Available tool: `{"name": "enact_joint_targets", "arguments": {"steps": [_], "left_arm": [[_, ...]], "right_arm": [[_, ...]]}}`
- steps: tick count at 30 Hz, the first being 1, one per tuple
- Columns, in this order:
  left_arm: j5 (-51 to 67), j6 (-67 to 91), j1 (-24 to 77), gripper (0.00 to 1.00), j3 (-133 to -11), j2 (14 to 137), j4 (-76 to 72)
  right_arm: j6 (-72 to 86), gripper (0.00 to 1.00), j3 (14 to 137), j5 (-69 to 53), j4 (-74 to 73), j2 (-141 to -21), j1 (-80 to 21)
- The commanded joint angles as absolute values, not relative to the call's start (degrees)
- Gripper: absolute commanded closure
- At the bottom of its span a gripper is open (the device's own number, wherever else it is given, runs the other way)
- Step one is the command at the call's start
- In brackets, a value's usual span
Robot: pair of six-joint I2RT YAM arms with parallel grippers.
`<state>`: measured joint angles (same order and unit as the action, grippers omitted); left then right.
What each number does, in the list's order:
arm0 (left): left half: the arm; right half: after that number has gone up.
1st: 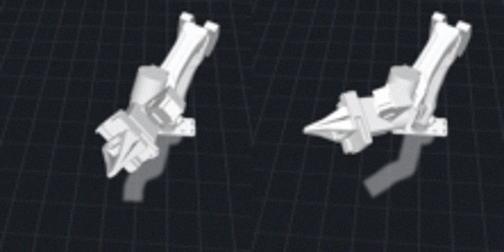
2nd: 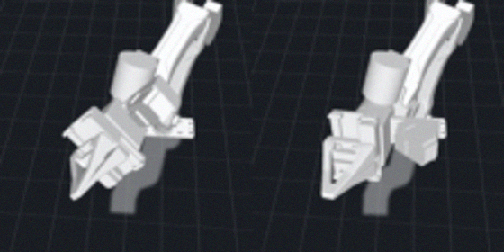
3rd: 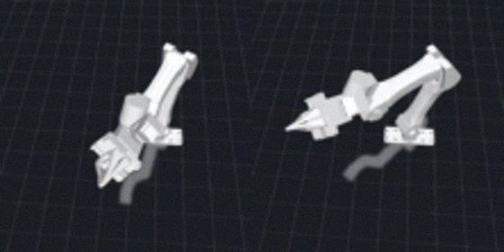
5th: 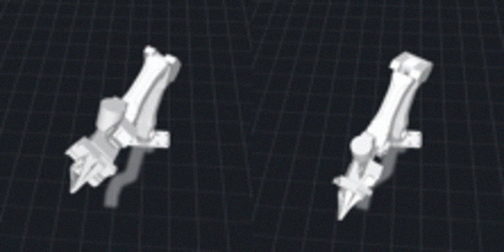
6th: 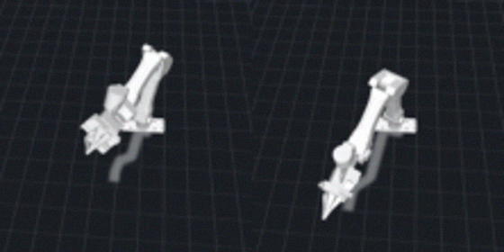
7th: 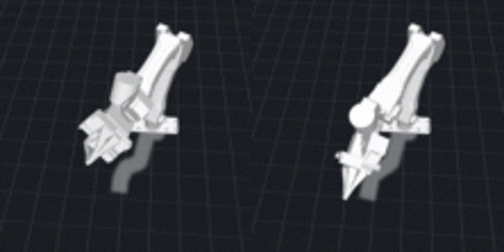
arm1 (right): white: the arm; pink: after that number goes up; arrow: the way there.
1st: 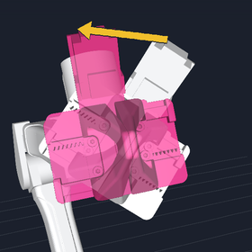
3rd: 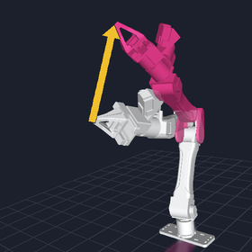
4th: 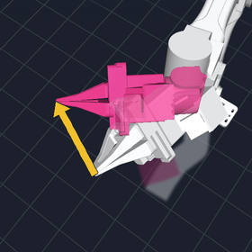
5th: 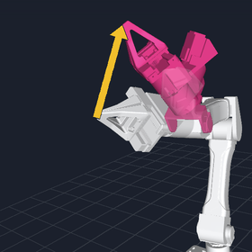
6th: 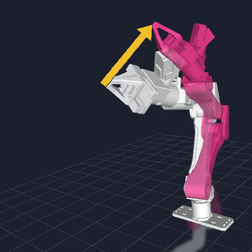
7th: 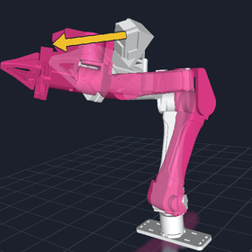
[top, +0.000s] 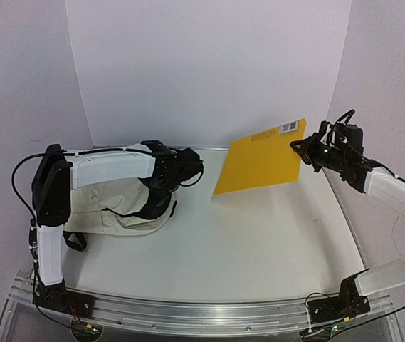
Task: Pack the student bag
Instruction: Place the stationery in the student bag.
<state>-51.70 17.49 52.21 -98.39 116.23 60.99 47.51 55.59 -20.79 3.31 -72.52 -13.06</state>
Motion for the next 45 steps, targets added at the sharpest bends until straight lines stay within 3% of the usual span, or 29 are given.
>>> {"name": "enact_joint_targets", "arguments": {"steps": [1, 6, 19, 33, 45], "left_arm": [[-52.85, 15.11, 52.11, 0.99, -98.41, 110.24, 58.80], [-45.21, 9.76, 52.24, 1.00, -100.54, 108.56, 54.44], [-4.73, 3.40, 53.70, 1.00, -115.71, 106.19, 43.23], [2.61, 14.39, 41.09, 1.00, -101.90, 87.27, 40.00], [4.20, 15.36, 40.61, 1.00, -106.36, 88.92, 39.66]], "right_arm": [[48.70, 1.00, 56.32, -22.71, 7.47, -68.93, -13.23], [49.28, 1.00, 56.41, -24.49, 7.47, -67.63, -13.24], [53.07, 1.00, 57.94, -28.23, 4.84, -58.58, -13.23], [54.51, 1.00, 61.96, -35.12, -11.16, -50.27, -13.23], [54.32, 1.00, 57.17, -49.77, -19.67, -49.72, -13.26]]}}
